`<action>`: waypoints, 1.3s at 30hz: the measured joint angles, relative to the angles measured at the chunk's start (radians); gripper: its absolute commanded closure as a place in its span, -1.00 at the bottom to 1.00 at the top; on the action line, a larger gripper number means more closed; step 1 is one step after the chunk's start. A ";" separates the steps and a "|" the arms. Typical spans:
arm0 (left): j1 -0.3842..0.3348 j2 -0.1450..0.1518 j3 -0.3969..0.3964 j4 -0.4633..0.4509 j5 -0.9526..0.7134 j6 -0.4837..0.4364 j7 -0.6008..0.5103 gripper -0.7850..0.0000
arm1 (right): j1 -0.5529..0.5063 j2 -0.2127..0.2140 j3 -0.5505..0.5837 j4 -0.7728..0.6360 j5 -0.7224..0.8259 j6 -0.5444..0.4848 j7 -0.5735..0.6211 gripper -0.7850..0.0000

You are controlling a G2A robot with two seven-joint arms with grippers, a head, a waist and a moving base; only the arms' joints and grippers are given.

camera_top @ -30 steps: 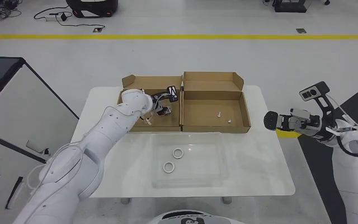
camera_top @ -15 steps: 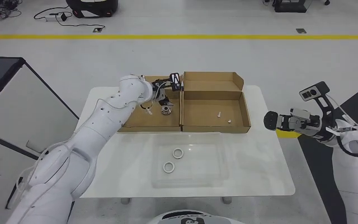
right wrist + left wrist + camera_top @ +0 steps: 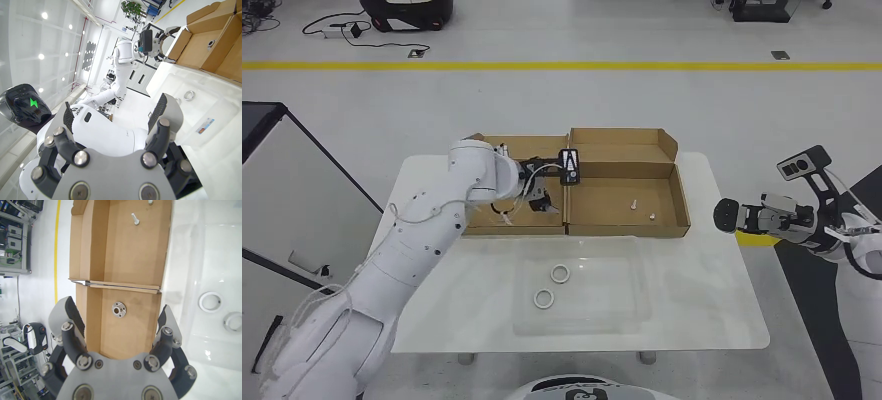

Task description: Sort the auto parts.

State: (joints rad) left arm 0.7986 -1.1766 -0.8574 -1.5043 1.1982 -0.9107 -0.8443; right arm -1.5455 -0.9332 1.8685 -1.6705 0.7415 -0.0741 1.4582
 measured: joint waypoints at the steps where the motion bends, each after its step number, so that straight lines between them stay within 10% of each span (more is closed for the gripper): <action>1: 0.007 0.002 -0.001 -0.023 -0.031 0.000 -0.039 -1.00 | 0.000 0.000 0.000 0.000 0.000 0.000 0.000 -1.00; 23: -0.245 0.154 0.440 -0.273 -0.663 0.325 -0.391 -1.00 | 0.000 0.000 0.000 0.000 0.000 0.000 0.000 -1.00; 39: -0.271 0.177 0.555 -0.284 -0.794 0.331 -0.396 -1.00 | 0.000 0.000 0.000 0.000 0.000 0.000 0.000 -1.00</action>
State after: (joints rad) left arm 0.5280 -0.9996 -0.3029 -1.7880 0.4039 -0.5792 -1.2402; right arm -1.5455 -0.9332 1.8685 -1.6705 0.7415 -0.0741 1.4582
